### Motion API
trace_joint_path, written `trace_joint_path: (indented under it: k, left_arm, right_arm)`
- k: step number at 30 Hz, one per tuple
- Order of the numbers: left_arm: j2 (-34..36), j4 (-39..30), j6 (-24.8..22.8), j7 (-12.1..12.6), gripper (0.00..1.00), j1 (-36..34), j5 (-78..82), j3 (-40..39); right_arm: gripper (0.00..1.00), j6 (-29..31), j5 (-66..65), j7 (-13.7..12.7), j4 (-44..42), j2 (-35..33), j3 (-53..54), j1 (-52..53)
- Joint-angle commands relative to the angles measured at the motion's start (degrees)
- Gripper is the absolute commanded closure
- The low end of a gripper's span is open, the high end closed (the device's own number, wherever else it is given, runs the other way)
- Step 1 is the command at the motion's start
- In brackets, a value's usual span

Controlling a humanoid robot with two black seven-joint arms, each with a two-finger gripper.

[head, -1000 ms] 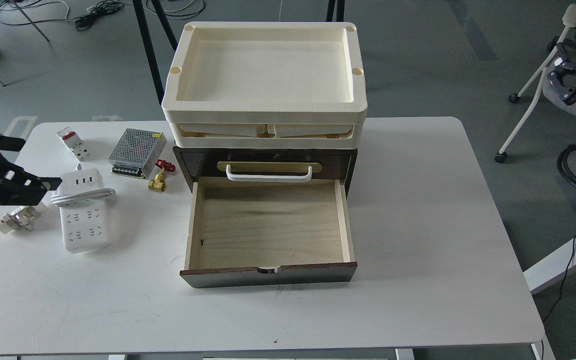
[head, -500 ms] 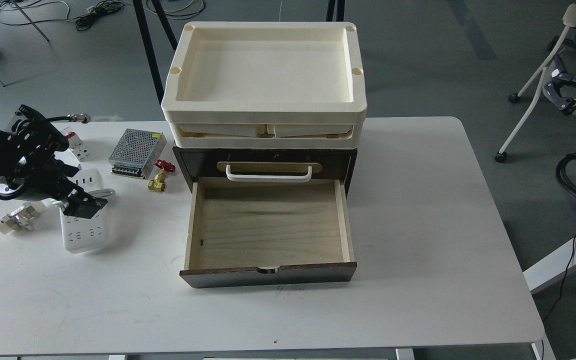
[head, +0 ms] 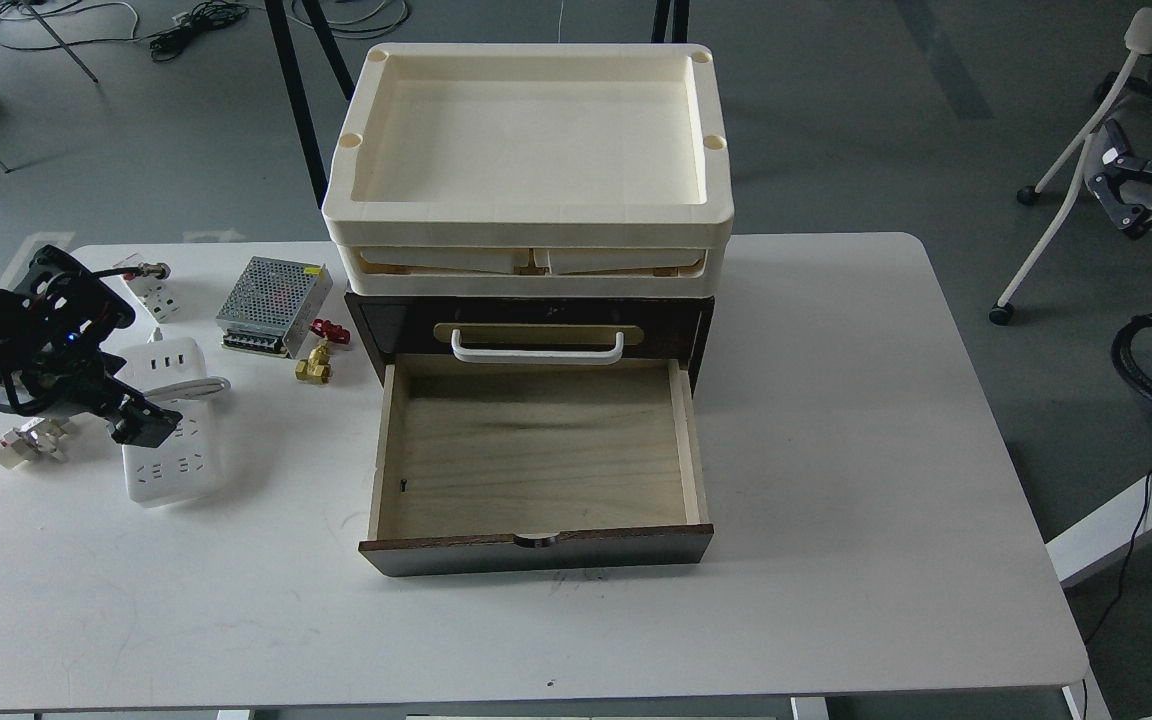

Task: Put charging cable into cabinet
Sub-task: 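Move the left gripper down over the white power strip, then close the left gripper on the white power strip and lift it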

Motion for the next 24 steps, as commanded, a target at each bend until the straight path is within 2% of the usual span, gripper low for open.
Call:
trace_joint_path:
  k: [1,6,9,12,24]
  left_arm:
    - [-2.16,2.72,0.50,0.00,0.10,0.11,0.00,0.49]
    - [-4.45,6.50,3.83,0.00,0.12,0.20,0.00,0.58]
    - [-5.50,9.05,4.98,0.00,0.23,0.29,0.00,0.58]
    - [-5.86,10.02,5.25,0.00,0.28,0.72,0.00,0.58]
    - [-6.12,11.08,7.09,0.00,0.33,1.61,0.00,0.49]
  right_arm:
    - [0.00,0.00,0.00,0.00,0.00,0.00,0.00,0.00]
    - [0.00,0.00,0.00,0.00,0.18,0.00,0.09,-0.61]
    - [0.00,0.00,0.00,0.00,0.35,-0.61,0.26,-0.88]
    - [0.00,0.00,0.00,0.00,0.35,-0.61,0.26,-1.05]
    - [0.00,0.00,0.00,0.00,0.44,-0.97,0.35,-1.58]
